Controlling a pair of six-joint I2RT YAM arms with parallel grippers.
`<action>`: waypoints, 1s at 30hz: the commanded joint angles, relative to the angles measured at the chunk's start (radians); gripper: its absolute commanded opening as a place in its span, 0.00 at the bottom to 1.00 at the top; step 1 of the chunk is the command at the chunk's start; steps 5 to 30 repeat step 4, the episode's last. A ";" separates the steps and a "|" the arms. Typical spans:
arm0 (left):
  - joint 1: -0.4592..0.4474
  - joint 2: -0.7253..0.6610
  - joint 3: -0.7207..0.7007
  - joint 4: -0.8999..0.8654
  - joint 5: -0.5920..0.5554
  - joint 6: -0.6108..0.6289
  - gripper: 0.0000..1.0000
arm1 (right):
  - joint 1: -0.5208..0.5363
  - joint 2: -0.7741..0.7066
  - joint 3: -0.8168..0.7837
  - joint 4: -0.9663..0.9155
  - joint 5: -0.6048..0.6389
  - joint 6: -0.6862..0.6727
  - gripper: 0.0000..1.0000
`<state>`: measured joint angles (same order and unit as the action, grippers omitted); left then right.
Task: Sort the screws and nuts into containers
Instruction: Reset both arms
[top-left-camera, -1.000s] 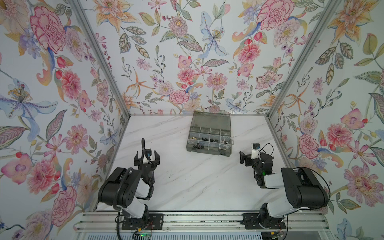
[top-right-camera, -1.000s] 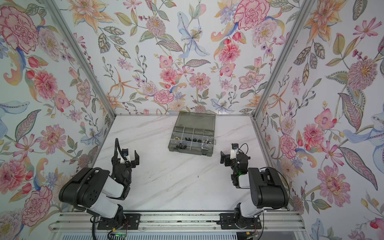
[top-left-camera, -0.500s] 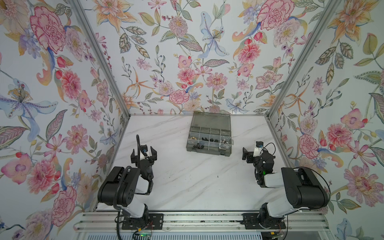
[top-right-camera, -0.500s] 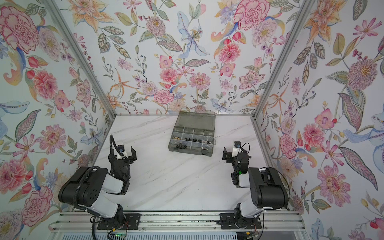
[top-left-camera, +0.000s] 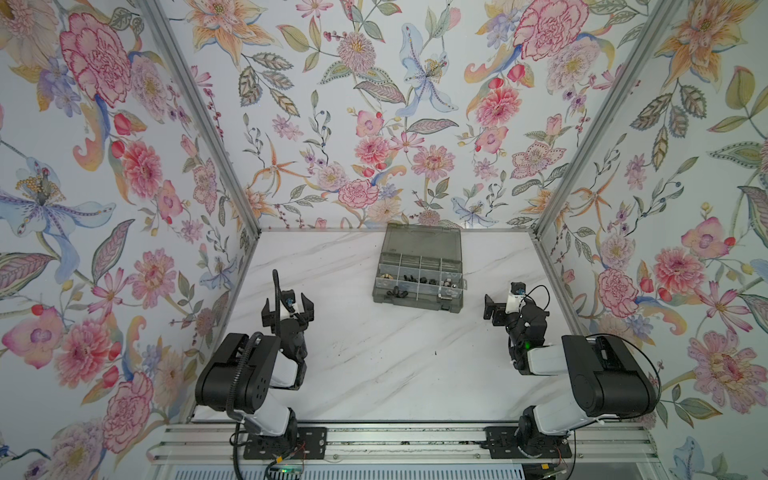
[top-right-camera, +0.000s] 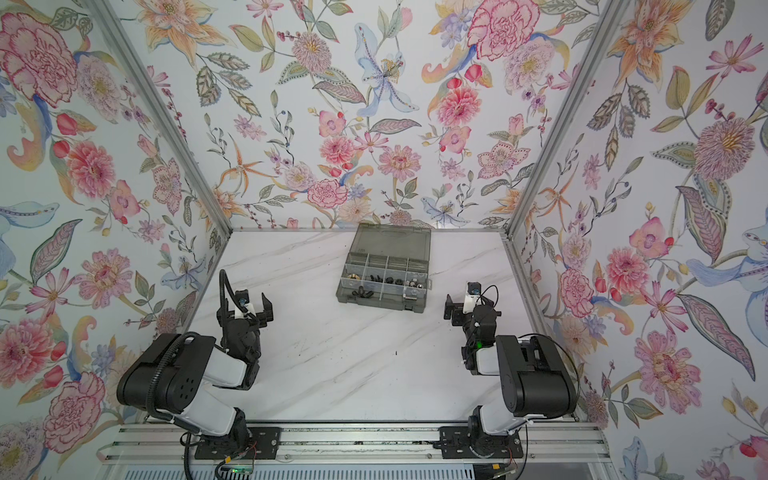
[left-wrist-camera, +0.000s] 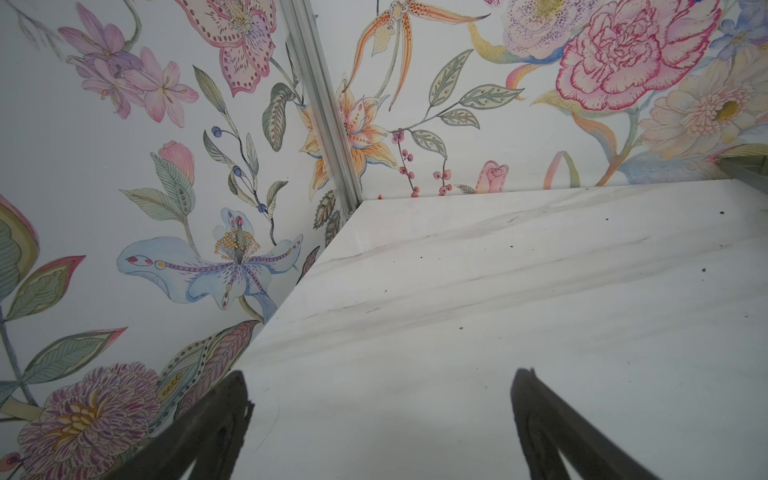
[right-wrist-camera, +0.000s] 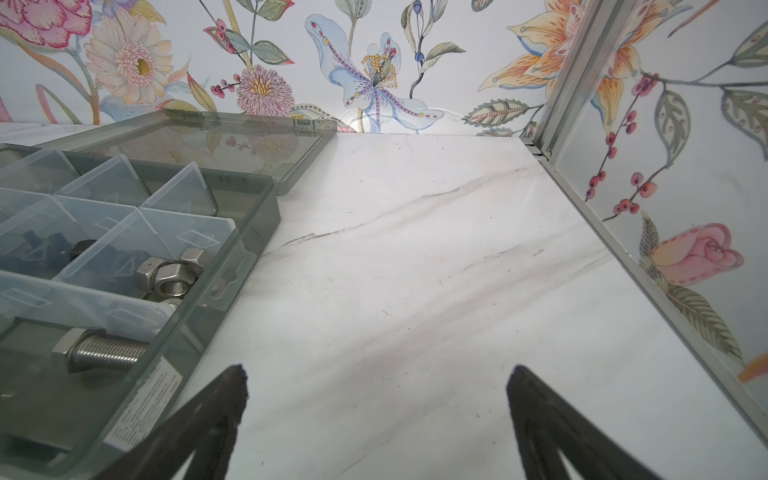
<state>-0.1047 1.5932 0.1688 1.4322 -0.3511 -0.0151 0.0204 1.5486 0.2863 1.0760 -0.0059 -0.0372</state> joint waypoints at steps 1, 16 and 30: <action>0.004 -0.009 0.006 0.004 0.000 -0.010 0.99 | -0.001 0.000 0.013 0.019 0.017 -0.003 0.99; 0.004 -0.009 0.006 0.004 0.000 -0.009 0.99 | 0.002 -0.001 0.014 0.015 0.040 0.002 0.99; 0.004 -0.009 0.006 0.004 0.000 -0.009 0.99 | 0.002 -0.001 0.014 0.015 0.040 0.002 0.99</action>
